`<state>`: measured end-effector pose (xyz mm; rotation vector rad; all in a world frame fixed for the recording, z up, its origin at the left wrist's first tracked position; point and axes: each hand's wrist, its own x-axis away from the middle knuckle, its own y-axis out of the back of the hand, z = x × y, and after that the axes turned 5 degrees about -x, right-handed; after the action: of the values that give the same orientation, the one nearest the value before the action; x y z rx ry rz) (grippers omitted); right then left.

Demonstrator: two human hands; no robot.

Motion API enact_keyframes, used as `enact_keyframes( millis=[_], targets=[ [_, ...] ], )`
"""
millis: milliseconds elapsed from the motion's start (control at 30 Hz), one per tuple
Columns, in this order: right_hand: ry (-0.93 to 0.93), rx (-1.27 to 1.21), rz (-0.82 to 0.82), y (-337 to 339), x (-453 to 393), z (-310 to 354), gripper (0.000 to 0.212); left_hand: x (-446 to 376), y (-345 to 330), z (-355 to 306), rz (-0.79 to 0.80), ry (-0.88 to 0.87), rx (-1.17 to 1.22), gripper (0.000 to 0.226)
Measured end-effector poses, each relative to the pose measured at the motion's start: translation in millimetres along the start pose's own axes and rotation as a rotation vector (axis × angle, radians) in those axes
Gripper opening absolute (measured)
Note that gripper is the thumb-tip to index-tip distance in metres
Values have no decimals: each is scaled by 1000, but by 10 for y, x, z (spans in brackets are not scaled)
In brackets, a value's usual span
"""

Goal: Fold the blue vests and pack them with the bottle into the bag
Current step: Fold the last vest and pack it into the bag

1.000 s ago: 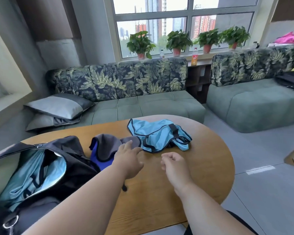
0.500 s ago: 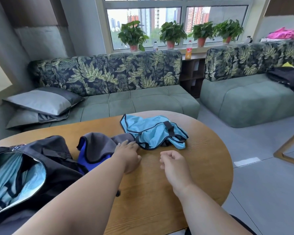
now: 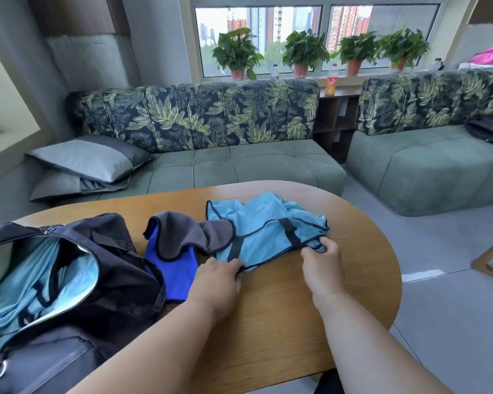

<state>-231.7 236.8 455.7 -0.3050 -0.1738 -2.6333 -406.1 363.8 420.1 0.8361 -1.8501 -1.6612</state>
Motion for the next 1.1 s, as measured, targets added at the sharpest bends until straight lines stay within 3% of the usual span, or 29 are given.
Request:
enact_keyframes(
  millis=[100,167,300,333,400,500,567,633,700,733,767,900,1000,1033,1100],
  targets=[
    [-32,16,-57,110,-91,-3,78,251,-27,87,-41,56,119,16],
    [-39,125,-23,149,-111,-30,79,439,20,144,-76,105,240,19],
    [27,360,128,157,-125,-133,24,757,288,235,-227,277,522,18],
    [44,397,156,158,-118,-162,19,824,372,253,-268,331,599,15],
    [91,432,192,159,-102,-223,32,951,520,317,-341,426,701,11],
    [119,471,212,133,-63,-312,71,1104,638,444,-393,527,725,10],
    [139,578,278,99,-15,-369,80,1181,653,513,-384,553,704,15],
    [193,682,384,64,75,-407,62,1248,641,538,-332,507,646,32],
    [236,705,444,47,194,-415,21,1318,615,495,-267,444,576,50],
    [239,669,471,47,261,-399,6,1353,590,460,-262,415,521,56],
    [247,605,497,49,338,-371,4,1395,579,411,-272,385,444,60],
    [181,106,630,15,712,-179,23,1505,493,203,-294,157,207,79],
    [81,-235,817,-47,993,-72,35,1465,453,118,-280,28,178,99],
    [59,-300,870,-48,1090,-41,34,1454,469,89,-303,1,201,96],
    [37,-361,866,-22,1226,38,24,1447,554,62,-336,-9,317,68]
  ],
)
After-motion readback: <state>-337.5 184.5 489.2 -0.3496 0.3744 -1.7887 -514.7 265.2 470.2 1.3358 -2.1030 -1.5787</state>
